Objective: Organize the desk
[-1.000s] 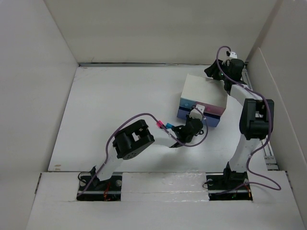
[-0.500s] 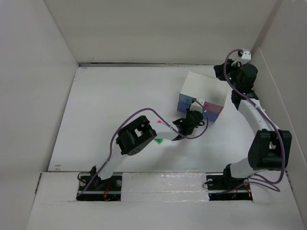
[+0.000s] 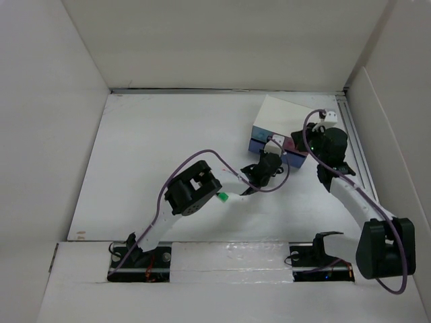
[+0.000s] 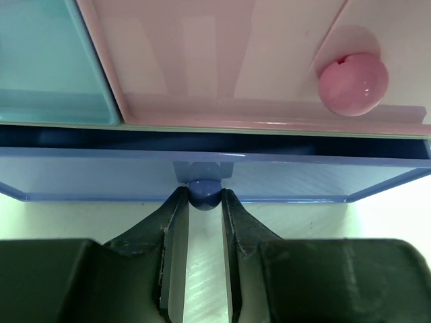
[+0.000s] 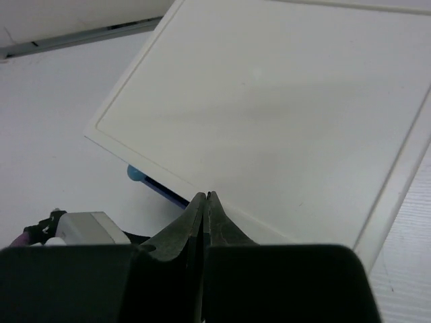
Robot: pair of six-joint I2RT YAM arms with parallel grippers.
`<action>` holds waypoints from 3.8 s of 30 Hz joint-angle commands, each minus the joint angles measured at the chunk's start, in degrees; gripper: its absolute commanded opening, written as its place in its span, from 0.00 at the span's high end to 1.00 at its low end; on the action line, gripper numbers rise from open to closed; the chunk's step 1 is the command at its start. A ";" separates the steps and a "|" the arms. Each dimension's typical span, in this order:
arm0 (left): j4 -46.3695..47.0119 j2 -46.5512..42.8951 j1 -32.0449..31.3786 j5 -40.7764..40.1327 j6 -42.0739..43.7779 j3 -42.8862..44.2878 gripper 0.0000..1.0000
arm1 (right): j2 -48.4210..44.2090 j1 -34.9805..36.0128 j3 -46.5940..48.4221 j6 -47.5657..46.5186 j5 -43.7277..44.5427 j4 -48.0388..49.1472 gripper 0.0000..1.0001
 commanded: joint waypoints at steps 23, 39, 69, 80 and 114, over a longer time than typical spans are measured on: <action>4.58 -7.00 0.33 -1.04 -1.24 -2.72 1.00 | 6.52 4.41 3.59 -0.82 1.77 2.86 1.00; 5.28 -7.62 0.33 -2.01 -0.71 -5.71 1.00 | 24.80 0.80 15.72 2.96 -0.95 12.80 1.00; 2.73 -9.19 0.33 -4.99 -1.24 -6.41 0.47 | 31.23 1.06 21.88 2.52 -2.10 10.43 0.57; 4.75 -24.93 -2.13 -12.73 -0.10 -17.93 0.30 | 19.98 4.93 19.77 0.76 -1.66 4.71 0.00; -10.99 -78.18 14.30 0.36 -10.38 -54.75 0.77 | 14.87 34.11 -0.45 -9.61 15.55 -12.68 0.27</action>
